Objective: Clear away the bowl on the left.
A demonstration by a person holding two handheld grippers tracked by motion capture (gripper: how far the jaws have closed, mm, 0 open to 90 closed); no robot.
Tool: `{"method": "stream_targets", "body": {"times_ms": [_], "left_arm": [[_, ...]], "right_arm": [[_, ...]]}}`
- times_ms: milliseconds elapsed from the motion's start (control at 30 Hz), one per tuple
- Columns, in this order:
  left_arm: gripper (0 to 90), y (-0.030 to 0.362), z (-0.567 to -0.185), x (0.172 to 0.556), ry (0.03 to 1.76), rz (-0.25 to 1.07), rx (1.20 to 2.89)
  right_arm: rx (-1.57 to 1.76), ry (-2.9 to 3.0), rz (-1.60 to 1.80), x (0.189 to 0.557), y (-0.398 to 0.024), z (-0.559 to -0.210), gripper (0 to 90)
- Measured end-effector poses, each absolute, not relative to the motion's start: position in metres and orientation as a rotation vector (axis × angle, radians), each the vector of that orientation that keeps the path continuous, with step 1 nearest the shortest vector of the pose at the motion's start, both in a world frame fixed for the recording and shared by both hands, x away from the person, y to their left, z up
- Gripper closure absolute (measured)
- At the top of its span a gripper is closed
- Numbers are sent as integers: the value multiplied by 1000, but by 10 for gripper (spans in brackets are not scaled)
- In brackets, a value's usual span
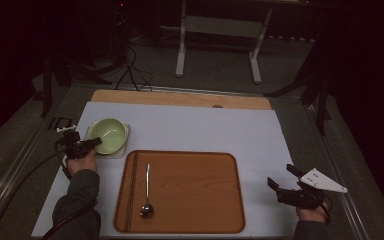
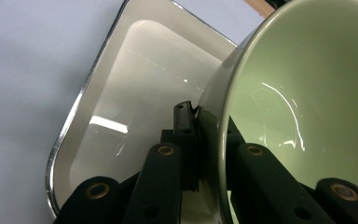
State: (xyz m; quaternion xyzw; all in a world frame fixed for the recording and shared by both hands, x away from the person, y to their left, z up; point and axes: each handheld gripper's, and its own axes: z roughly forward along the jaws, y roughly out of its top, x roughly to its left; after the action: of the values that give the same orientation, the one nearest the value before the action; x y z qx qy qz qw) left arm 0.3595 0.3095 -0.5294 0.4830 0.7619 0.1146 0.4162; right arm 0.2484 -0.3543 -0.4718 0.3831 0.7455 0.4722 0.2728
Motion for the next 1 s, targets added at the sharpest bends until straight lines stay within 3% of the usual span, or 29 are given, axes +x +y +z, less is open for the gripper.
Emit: {"method": "stream_targets", "body": {"times_ms": [500,1000], "left_arm": [[849,310,-499,343,1806,336,1257],[848,279,-468,325,1653,337,1375]], "right_arm": [[1030,2005,1272,249,-354,-472,137],[1027,2005,1273,249,-354,-471,137]]}}
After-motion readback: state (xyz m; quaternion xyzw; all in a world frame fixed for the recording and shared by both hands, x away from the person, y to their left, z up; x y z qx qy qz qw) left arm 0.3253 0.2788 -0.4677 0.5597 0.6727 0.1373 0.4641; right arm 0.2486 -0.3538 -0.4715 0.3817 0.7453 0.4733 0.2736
